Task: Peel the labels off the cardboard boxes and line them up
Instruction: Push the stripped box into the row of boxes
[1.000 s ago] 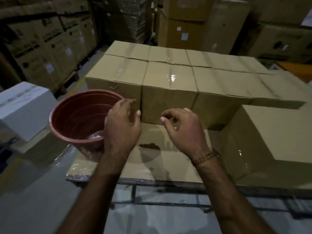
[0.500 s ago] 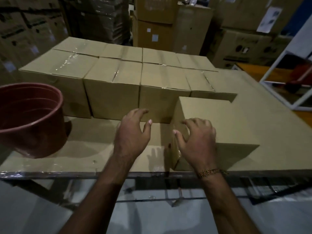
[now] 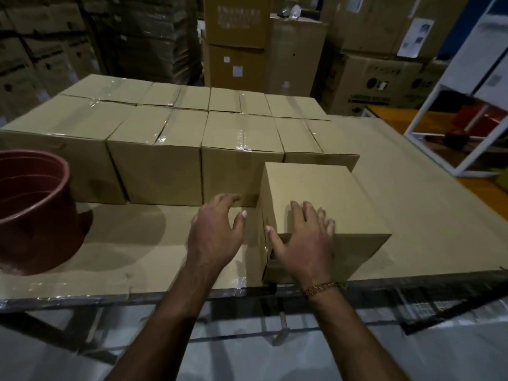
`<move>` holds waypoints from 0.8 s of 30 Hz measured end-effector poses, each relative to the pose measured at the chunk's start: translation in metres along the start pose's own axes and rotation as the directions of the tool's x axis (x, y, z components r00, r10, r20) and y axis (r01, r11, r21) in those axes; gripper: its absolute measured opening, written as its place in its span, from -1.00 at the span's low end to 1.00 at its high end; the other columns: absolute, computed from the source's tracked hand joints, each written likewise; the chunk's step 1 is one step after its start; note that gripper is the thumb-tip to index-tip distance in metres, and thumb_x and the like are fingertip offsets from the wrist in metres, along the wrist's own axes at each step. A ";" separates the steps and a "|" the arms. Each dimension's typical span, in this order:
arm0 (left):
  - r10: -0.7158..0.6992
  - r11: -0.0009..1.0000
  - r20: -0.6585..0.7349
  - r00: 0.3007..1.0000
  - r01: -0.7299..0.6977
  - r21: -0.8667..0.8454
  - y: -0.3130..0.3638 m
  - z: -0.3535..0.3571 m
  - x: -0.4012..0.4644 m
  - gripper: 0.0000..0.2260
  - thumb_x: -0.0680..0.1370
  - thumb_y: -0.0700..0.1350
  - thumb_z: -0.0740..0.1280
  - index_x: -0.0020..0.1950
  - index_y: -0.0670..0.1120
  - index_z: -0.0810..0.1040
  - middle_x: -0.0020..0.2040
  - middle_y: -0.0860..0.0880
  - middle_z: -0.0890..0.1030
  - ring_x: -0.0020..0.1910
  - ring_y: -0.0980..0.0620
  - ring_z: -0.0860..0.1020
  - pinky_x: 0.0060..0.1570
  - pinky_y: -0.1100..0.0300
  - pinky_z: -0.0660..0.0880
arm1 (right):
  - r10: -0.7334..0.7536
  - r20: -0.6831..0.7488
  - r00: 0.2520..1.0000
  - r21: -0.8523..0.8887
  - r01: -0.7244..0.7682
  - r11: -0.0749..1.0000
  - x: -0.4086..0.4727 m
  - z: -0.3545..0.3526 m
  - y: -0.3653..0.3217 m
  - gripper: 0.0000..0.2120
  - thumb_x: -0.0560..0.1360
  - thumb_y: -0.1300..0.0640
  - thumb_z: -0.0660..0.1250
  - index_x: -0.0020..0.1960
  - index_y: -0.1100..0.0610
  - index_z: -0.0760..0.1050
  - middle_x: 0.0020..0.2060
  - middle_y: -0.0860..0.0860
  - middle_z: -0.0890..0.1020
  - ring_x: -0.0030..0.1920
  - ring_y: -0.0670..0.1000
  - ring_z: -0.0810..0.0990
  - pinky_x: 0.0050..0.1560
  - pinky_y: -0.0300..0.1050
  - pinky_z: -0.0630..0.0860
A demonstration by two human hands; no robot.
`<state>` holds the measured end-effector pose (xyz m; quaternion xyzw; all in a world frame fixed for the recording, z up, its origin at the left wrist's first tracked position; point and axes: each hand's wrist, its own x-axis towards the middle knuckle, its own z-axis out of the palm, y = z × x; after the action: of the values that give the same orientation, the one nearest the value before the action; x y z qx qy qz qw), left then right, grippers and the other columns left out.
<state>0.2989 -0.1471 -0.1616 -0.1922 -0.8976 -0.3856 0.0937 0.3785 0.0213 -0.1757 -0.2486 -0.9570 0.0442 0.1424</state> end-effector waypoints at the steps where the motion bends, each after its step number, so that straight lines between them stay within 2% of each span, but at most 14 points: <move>1: 0.007 1.000 0.010 1.000 -0.007 -0.006 0.000 0.001 0.004 -0.64 0.65 0.08 0.35 0.46 0.13 0.51 0.42 0.11 0.54 0.39 0.06 0.49 0.32 -0.11 0.52 | 0.006 -0.001 1.000 -0.006 -0.006 1.000 0.001 0.000 0.001 -0.23 0.61 -0.42 0.12 0.67 0.00 0.21 0.63 0.12 0.32 0.65 0.29 0.22 0.62 0.39 0.15; 5: 0.043 0.998 0.034 0.998 -0.042 -0.038 0.002 0.010 0.019 -0.64 0.65 0.08 0.34 0.45 0.11 0.52 0.41 0.10 0.55 0.37 0.06 0.50 0.28 -0.10 0.53 | 0.055 -0.097 0.994 0.035 -0.052 0.998 0.009 -0.003 0.013 -0.28 0.61 -0.35 0.03 0.62 0.05 0.31 0.54 0.12 0.46 0.58 0.28 0.35 0.57 0.40 0.25; 11: 0.121 0.990 0.096 0.988 -0.113 -0.084 0.022 0.034 0.026 -0.63 0.65 0.09 0.34 0.46 0.10 0.51 0.39 0.09 0.56 0.35 0.04 0.51 0.28 -0.15 0.53 | 0.144 -0.243 0.959 0.191 -0.098 0.977 0.024 -0.024 0.062 -0.42 0.64 -0.24 0.10 0.47 0.10 0.49 0.38 0.11 0.58 0.39 0.20 0.52 0.42 0.27 0.41; 16: 0.123 0.992 0.246 0.961 -0.117 -0.041 0.043 0.067 0.024 -0.44 0.62 0.17 0.35 0.59 0.12 0.31 0.47 0.03 0.50 0.38 -0.04 0.50 0.30 -0.16 0.52 | 0.228 -0.297 0.927 0.363 -0.111 0.925 0.032 -0.042 0.105 -0.44 0.65 -0.23 0.09 0.47 0.06 0.52 0.32 0.03 0.61 0.27 0.06 0.56 0.30 0.25 0.54; 18: 0.116 0.993 0.373 0.920 -0.121 -0.012 0.052 0.085 0.021 -0.32 0.59 0.28 0.34 0.64 0.13 0.20 0.57 0.01 0.39 0.46 -0.07 0.44 0.35 -0.20 0.49 | 0.245 -0.324 0.914 0.422 -0.092 0.902 0.035 -0.044 0.126 -0.47 0.66 -0.21 0.10 0.45 0.06 0.53 0.26 0.02 0.63 0.20 0.04 0.59 0.24 0.26 0.58; 21: 0.086 0.991 0.570 0.817 -0.127 0.033 0.064 0.111 0.017 -0.09 0.48 0.45 0.36 0.69 0.18 0.01 0.71 -0.02 0.07 0.60 -0.16 0.26 0.43 -0.29 0.41 | 0.310 -0.373 0.875 0.512 -0.085 0.855 0.037 -0.047 0.162 -0.47 0.67 -0.18 0.10 0.43 0.10 0.57 0.25 0.06 0.65 0.19 0.04 0.61 0.22 0.15 0.60; 24: 0.115 0.991 0.633 0.765 -0.130 -0.023 0.083 0.135 0.010 0.06 0.43 0.39 0.47 0.69 0.23 -0.17 0.71 0.04 -0.19 0.66 -0.16 0.14 0.48 -0.28 0.37 | 0.401 -0.394 0.827 0.604 -0.095 0.791 0.039 -0.049 0.202 -0.50 0.69 -0.12 0.11 0.40 0.16 0.60 0.24 0.08 0.68 0.20 -0.01 0.60 0.20 -0.08 0.53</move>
<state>0.3222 0.0062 -0.1966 -0.3677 -0.8664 -0.2816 -0.1865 0.4546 0.2175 -0.1503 -0.3264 -0.7867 0.2753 0.4458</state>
